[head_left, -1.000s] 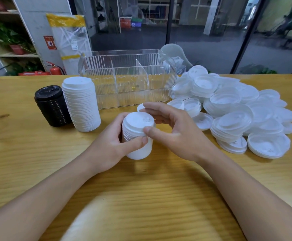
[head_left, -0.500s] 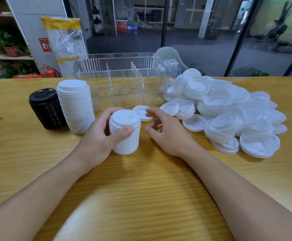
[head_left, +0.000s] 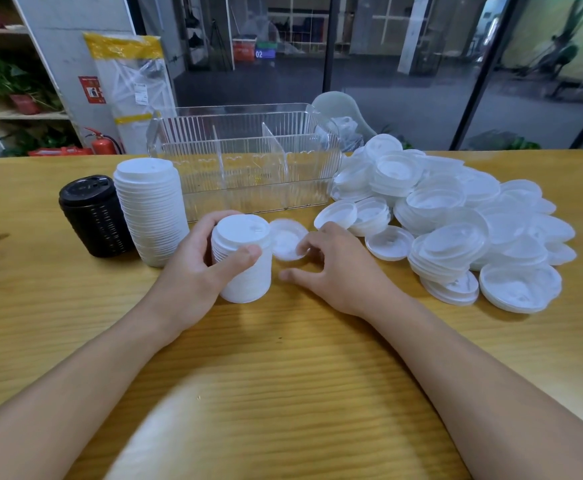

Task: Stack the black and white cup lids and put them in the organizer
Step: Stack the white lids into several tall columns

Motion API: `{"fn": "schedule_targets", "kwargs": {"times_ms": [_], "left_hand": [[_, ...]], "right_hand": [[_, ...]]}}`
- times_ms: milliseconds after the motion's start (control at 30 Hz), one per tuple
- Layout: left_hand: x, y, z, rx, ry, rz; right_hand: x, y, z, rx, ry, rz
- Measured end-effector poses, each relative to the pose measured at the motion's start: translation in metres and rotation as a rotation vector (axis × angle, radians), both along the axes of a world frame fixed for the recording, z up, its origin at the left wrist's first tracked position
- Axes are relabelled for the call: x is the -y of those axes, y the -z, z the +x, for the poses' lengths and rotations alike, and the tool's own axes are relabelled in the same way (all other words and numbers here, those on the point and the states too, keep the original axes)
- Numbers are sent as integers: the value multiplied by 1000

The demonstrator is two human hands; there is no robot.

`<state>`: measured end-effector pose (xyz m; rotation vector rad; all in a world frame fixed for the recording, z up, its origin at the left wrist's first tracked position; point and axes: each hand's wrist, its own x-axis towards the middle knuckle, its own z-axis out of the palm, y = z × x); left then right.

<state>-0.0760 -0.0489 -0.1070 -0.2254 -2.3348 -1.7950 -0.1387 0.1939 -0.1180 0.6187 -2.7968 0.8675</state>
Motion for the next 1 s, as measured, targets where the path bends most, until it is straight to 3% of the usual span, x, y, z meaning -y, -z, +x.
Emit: {"fn": "schedule_targets", "kwargs": {"times_ms": [300,500,600,867,1000], "left_hand": [[1,1,-1,-1,1,-4],[1,1,-1,-2,5,-11],[2,0,-1,1,9,-13],[1,0,0,6,13,-13],[3,0,0,6,16,-22]], "right_hand": [[-4,-8,5,-55,53,-88],[-15,-20,4,240,91,-502],[-17,-25,10,421,73,-588],[-25,-41,19,308,118,-124],[-25,-28,12,184,75,-81]]}}
